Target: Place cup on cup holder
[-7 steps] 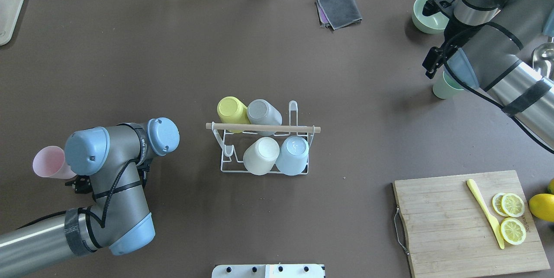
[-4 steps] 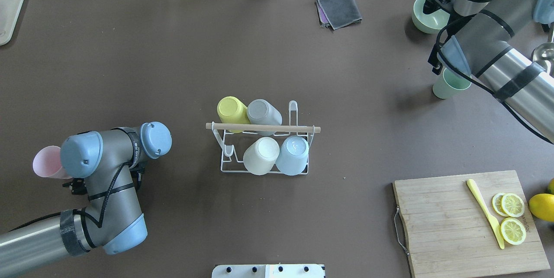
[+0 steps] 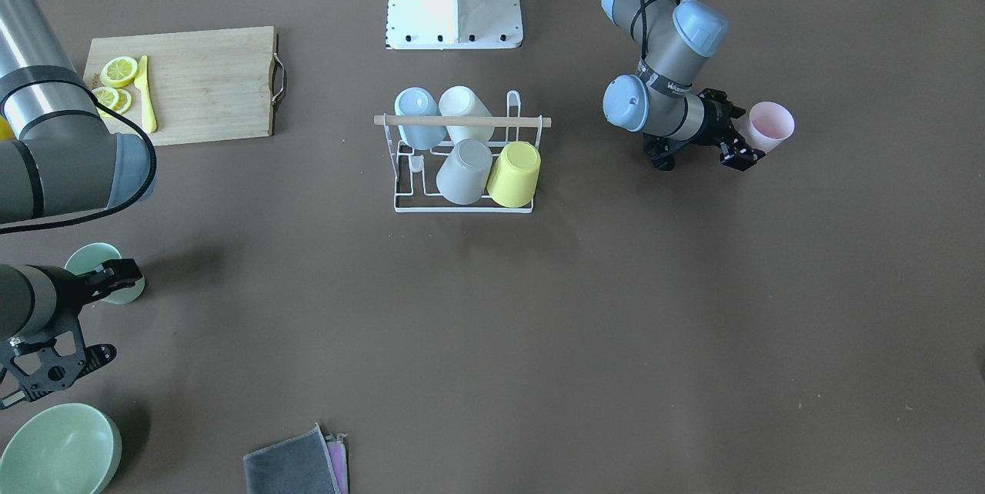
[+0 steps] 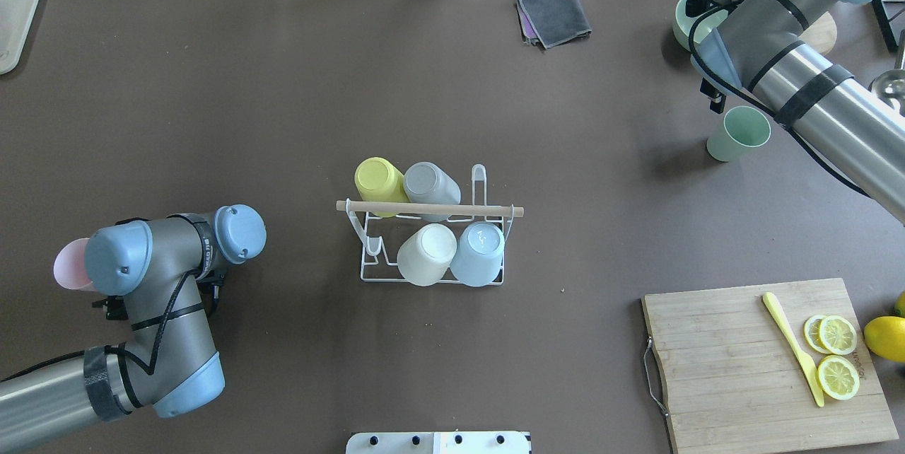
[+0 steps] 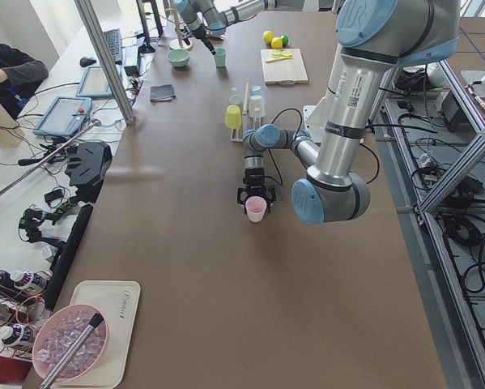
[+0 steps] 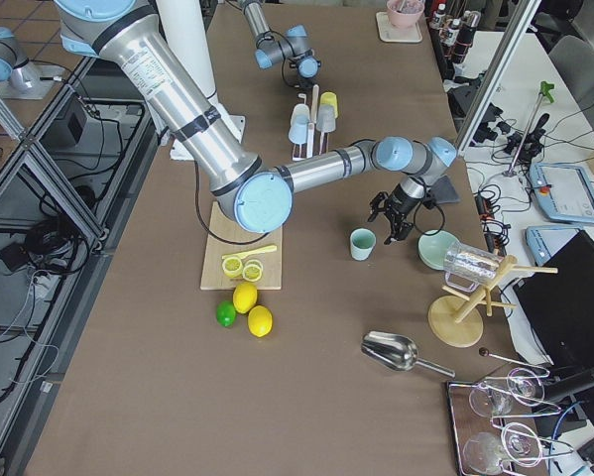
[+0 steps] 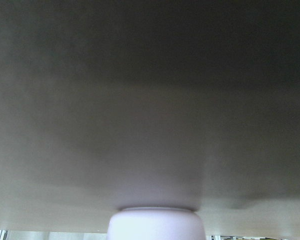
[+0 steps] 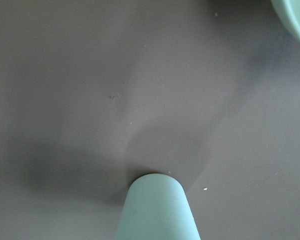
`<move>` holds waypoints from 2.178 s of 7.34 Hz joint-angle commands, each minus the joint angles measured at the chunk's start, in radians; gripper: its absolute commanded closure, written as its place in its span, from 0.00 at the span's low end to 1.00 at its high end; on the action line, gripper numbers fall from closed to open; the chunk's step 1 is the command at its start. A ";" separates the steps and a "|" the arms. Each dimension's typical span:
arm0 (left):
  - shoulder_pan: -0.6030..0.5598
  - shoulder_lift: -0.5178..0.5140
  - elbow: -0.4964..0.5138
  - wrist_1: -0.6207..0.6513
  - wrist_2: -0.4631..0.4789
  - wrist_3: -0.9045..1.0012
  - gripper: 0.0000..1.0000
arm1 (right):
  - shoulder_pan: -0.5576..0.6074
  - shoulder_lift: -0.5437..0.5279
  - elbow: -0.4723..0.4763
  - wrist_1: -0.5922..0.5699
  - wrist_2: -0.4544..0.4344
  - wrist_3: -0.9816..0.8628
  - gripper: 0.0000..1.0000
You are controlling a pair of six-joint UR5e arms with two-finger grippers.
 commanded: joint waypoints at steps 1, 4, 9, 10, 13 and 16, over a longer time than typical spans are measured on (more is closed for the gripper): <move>-0.010 0.053 -0.065 -0.006 0.003 0.003 0.03 | -0.032 0.037 -0.027 -0.110 -0.029 -0.032 0.01; -0.011 0.097 -0.114 -0.009 0.004 0.003 0.03 | -0.061 0.154 -0.180 -0.187 -0.105 -0.094 0.01; -0.023 0.136 -0.119 -0.078 0.009 0.005 0.18 | -0.110 0.197 -0.278 -0.186 -0.175 -0.159 0.01; -0.043 0.141 -0.143 -0.078 0.009 0.011 0.39 | -0.119 0.197 -0.279 -0.186 -0.206 -0.185 0.01; -0.151 0.169 -0.244 -0.083 0.009 0.094 0.55 | -0.144 0.198 -0.279 -0.175 -0.275 -0.214 0.01; -0.310 0.163 -0.265 -0.280 -0.004 0.193 0.67 | -0.175 0.202 -0.280 -0.175 -0.321 -0.240 0.01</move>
